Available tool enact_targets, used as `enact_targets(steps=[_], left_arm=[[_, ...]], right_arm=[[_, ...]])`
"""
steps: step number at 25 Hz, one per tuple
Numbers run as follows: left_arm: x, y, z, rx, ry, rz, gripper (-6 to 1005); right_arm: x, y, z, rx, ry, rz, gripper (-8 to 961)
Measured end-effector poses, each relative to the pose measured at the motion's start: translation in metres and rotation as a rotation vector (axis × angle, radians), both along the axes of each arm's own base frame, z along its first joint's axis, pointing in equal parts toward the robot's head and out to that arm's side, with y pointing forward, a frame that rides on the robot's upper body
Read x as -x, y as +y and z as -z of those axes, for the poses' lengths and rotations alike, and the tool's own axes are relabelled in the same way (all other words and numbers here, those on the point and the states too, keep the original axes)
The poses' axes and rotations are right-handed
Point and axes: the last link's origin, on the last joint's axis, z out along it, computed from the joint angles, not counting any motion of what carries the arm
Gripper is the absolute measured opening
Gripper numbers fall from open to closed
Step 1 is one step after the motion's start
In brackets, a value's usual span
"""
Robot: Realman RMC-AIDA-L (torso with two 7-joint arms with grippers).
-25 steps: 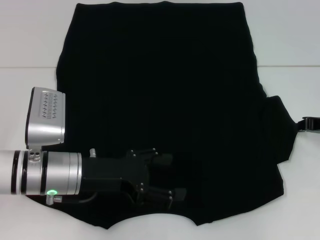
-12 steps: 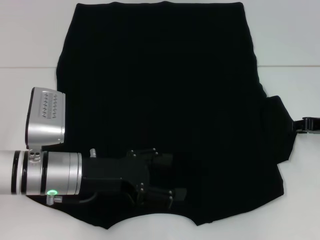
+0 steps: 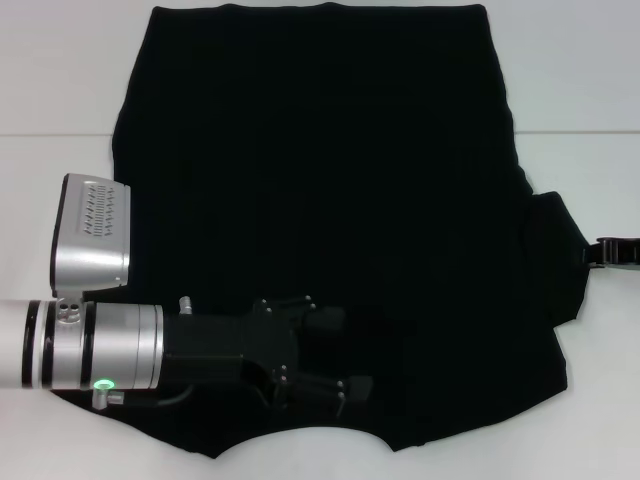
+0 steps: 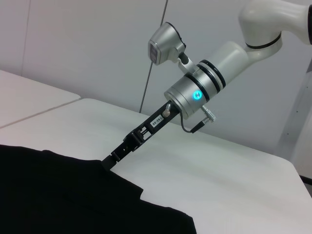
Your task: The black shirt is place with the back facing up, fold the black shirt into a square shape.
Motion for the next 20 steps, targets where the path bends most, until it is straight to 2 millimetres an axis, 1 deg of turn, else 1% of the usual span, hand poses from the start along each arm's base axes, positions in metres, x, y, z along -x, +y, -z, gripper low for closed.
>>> enact_targets(steps=[3,8,14,20], left_arm=[[0.000,0.000,0.000,0.000,-0.001,0.000,962],[0.000,0.000,0.000,-0.001,-0.001,0.001,963],[0.000,0.000,-0.001,-0.003,-0.002,0.001,962],[0.000,0.001,-0.001,-0.005,-0.006,-0.003,961]], right_arm=[[0.000,0.000,0.001,0.003,-0.002,-0.002,283],[0.001,0.001,0.001,0.000,-0.004,-0.003,83],[-0.001,0.001,-0.002,-0.023,-0.001,0.000,3],[-0.006,0.000,-0.013,-0.076,0.047,-0.005,3]])
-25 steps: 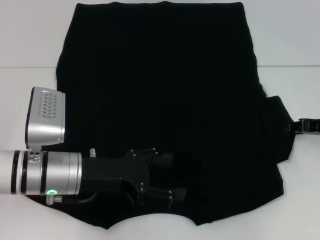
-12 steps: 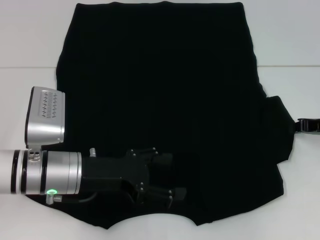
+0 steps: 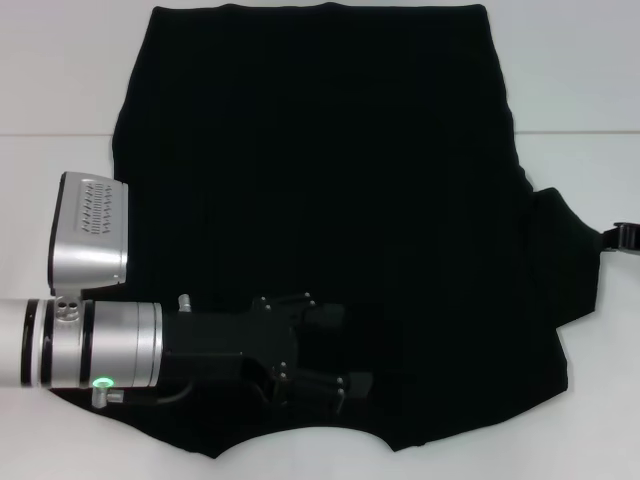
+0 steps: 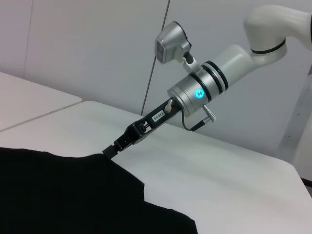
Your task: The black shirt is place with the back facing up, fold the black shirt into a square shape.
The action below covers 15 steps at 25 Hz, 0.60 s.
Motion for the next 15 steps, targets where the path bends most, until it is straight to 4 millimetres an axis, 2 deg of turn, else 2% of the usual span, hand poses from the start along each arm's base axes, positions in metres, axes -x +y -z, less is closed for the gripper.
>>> enact_targets(steps=[15], left_arm=[[0.001,-0.002,0.000,0.010,-0.008,-0.013,962]], right_arm=[[-0.015,-0.003,-0.017,-0.103,0.019,0.010,4]])
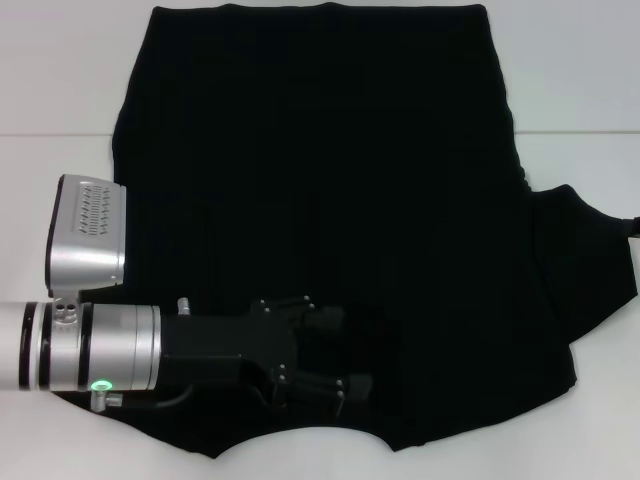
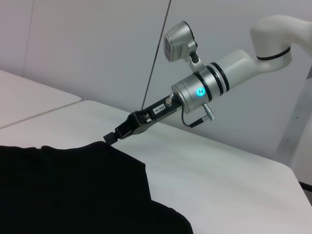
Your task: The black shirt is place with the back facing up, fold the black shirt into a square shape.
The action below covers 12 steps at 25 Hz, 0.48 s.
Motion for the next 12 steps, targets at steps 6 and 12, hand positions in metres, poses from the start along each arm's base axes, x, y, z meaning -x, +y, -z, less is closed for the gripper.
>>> enact_targets(steps=[6,12], left_arm=[[0.000,0.000,0.000,0.002,-0.001,-0.002,962],[-0.001,0.000,0.000,0.002,-0.001,0.000,963]], right_arm=[[0.000,0.005,0.002,-0.028,-0.025,-0.008,4],[0.003,0.011,0.002,-0.061,-0.042,-0.011,5]])
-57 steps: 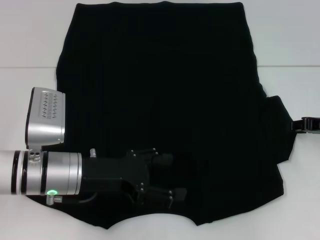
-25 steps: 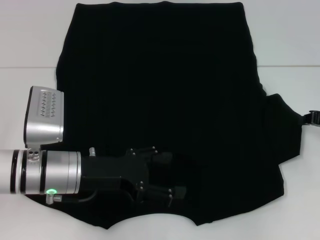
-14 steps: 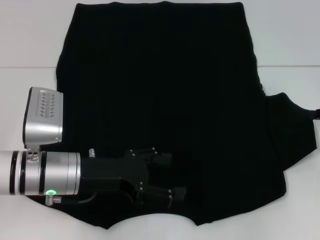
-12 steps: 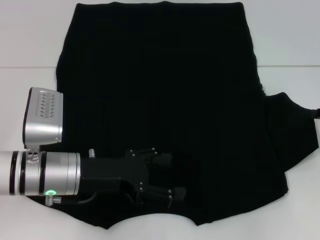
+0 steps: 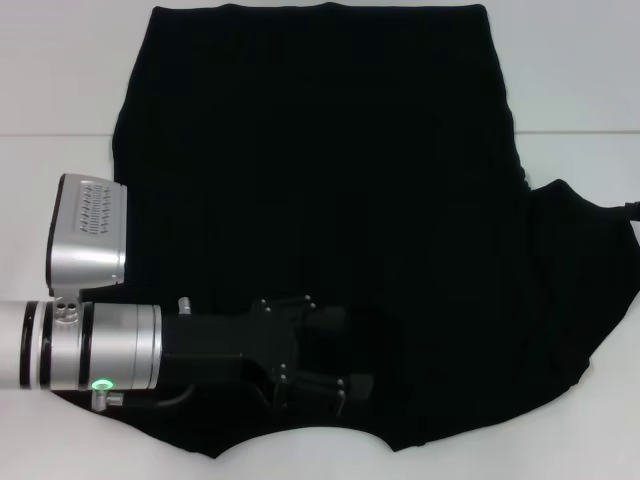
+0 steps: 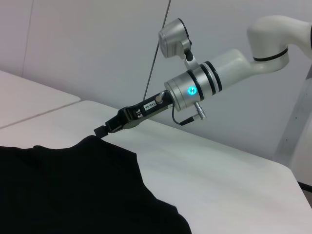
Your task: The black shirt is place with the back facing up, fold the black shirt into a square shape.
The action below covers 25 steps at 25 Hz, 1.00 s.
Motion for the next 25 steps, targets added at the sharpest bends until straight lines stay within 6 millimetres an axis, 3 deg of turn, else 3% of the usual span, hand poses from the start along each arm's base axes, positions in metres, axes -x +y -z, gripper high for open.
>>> enact_targets(steps=[25], left_arm=[[0.000,0.002,0.000,-0.005,0.003,-0.009,962]], right_arm=[[0.011,0.013,0.004,-0.023,-0.036,-0.030,6]])
